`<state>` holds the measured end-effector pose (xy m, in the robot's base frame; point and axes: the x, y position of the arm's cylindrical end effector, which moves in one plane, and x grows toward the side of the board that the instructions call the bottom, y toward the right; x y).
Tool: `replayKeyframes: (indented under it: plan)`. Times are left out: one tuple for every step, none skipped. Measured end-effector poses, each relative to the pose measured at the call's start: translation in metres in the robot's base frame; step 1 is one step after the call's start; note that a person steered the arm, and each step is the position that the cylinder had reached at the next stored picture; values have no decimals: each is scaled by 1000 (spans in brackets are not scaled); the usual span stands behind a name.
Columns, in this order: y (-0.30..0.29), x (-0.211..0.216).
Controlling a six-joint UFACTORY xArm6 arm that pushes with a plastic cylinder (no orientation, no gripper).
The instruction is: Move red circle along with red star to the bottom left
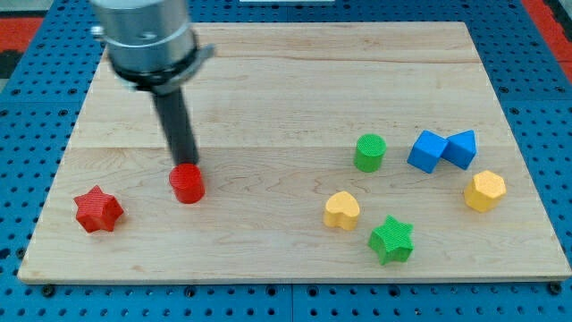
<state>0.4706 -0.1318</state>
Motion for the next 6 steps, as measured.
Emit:
replayKeyframes:
  plan:
    - [93, -3]
    - [47, 9]
    - [-57, 9]
    - [-66, 9]
    - [-10, 9]
    - [64, 17]
